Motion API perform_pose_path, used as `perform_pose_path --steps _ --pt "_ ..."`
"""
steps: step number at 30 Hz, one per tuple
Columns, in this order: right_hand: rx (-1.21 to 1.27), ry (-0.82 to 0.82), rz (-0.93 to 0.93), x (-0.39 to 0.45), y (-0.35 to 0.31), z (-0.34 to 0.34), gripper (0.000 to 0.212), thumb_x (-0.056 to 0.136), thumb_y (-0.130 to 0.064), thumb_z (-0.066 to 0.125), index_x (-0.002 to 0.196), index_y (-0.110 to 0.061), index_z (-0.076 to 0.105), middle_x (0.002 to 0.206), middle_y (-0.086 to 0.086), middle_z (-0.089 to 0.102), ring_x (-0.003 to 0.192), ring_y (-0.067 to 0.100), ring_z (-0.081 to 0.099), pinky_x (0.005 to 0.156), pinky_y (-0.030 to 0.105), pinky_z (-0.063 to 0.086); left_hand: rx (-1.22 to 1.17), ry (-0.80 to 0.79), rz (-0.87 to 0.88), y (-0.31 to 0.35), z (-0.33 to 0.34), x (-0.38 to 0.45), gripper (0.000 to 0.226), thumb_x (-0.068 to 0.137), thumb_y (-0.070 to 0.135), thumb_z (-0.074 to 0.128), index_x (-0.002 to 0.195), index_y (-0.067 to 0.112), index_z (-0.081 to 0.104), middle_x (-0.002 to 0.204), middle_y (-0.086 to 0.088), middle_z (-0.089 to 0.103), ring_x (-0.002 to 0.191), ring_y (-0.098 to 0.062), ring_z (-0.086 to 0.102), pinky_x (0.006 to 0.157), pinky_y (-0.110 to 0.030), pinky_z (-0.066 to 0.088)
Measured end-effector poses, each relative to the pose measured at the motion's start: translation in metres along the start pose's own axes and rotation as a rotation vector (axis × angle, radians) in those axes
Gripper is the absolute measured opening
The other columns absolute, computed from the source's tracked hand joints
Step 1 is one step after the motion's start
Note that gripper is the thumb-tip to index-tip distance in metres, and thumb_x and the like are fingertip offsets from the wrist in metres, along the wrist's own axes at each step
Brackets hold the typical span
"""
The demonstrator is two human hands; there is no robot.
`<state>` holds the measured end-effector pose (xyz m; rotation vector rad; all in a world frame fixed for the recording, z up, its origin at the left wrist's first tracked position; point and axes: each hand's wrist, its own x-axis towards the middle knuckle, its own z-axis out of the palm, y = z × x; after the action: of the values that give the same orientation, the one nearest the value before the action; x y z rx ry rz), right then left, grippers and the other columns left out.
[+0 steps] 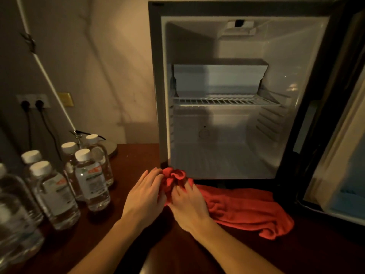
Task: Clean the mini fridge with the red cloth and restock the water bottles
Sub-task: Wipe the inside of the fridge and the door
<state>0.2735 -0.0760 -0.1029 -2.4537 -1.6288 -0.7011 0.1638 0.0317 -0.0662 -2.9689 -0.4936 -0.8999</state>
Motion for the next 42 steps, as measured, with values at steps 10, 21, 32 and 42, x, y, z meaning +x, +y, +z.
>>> perform_pose_path --steps 10,21,32,42 --pt "-0.246 -0.185 0.268 -0.041 0.109 -0.037 0.017 0.062 -0.019 0.069 0.076 -0.012 0.074 0.070 0.007 0.068 0.071 0.030 0.060 0.069 0.036 0.050 0.033 -0.018 0.043 0.043 -0.001 0.014 0.051 0.084 0.022 0.067 0.133 0.011 0.057 0.143 -0.005 0.053 0.136 -0.017 0.045 0.117 -0.033 0.017" --pt "0.199 -0.136 1.097 -0.063 0.179 -0.064 0.066 0.097 -0.024 0.049 0.137 0.020 0.022 0.133 0.028 0.050 0.116 0.038 0.058 0.093 0.037 0.047 -0.018 -0.040 0.118 0.074 0.014 0.031 0.049 0.087 0.022 0.065 0.134 0.012 0.056 0.141 -0.005 0.055 0.135 -0.020 0.047 0.116 -0.034 0.020" --pt "0.389 -0.157 1.009 -0.037 0.128 -0.075 0.033 0.091 -0.037 0.058 0.099 -0.006 0.064 0.100 0.016 0.067 0.096 0.033 0.065 0.077 0.033 0.049 0.083 -0.085 0.025 0.039 0.004 0.015 0.053 0.084 0.025 0.068 0.134 0.012 0.056 0.142 -0.005 0.054 0.135 -0.018 0.046 0.116 -0.034 0.017" --pt "0.223 0.060 0.011 -0.005 0.000 -0.017 0.052 0.075 -0.021 0.057 0.127 -0.016 0.055 0.111 0.002 0.064 0.106 0.029 0.062 0.087 0.036 0.055 0.150 -0.142 -0.071 -0.007 -0.019 -0.016 0.069 0.078 0.038 0.045 0.143 0.013 0.049 0.149 -0.005 0.048 0.138 -0.019 0.043 0.119 -0.031 0.021"
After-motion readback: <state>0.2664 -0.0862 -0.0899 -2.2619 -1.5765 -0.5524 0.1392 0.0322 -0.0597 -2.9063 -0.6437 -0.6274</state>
